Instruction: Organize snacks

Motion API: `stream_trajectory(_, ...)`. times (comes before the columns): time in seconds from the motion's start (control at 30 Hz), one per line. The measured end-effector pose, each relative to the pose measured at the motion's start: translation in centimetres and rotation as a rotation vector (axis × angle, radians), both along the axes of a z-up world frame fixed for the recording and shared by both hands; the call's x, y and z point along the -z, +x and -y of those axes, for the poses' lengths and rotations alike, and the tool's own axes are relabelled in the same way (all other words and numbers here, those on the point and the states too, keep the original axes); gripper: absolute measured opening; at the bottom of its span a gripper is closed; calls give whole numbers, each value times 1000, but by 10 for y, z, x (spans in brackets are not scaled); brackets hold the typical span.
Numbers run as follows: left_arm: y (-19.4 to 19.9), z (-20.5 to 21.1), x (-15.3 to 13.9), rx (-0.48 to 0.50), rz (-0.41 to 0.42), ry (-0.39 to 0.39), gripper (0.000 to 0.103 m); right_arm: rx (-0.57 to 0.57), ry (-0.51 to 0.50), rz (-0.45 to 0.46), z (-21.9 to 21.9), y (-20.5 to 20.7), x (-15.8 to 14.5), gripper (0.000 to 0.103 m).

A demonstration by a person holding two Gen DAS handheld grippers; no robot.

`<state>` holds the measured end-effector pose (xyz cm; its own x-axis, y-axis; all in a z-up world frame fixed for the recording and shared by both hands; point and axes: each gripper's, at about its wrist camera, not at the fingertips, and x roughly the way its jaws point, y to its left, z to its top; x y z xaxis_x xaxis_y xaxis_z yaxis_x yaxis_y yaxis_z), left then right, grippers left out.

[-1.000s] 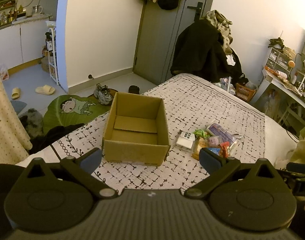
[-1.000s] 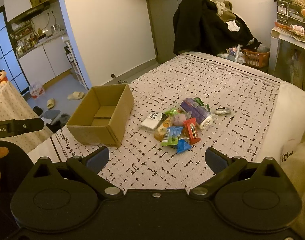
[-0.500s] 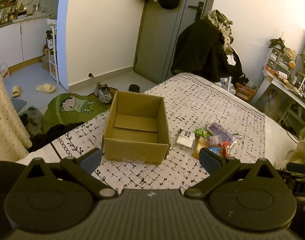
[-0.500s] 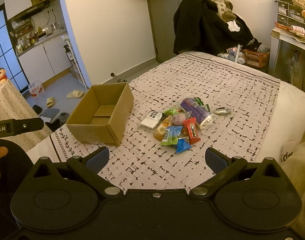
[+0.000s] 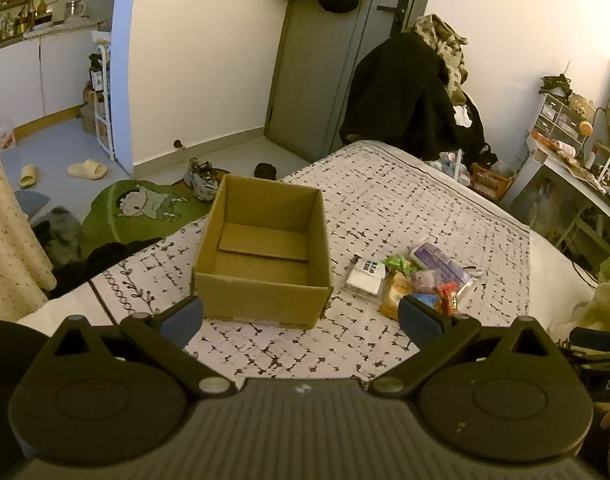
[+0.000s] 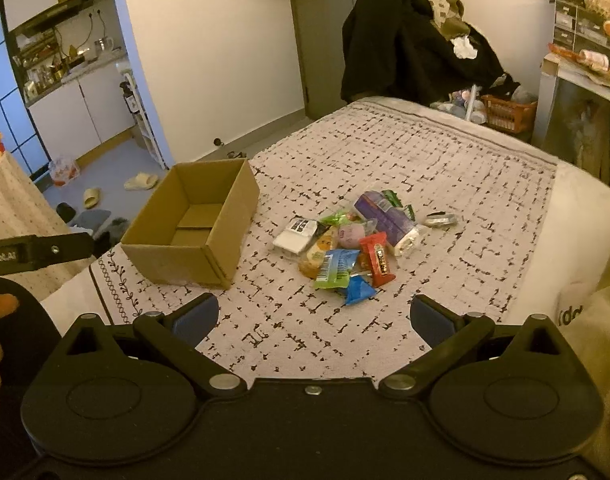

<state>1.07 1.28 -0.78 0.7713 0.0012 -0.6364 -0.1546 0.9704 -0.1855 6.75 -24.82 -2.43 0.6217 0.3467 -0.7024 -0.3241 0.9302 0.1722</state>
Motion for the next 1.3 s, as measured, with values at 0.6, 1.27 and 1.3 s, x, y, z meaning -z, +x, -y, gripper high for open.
stream_trajectory(0.6,37,21,31,47,-40,-72,102,17,10,-78,8,55,4,87)
stream_trajectory(1.27,92,65,60,82,-102,-186,97,-5,-32,-119,23,124,32,77)
stream_trajectory(1.3,95,69,63,88,-107,-193,97,-3,-21,-119,25,124,34,77)
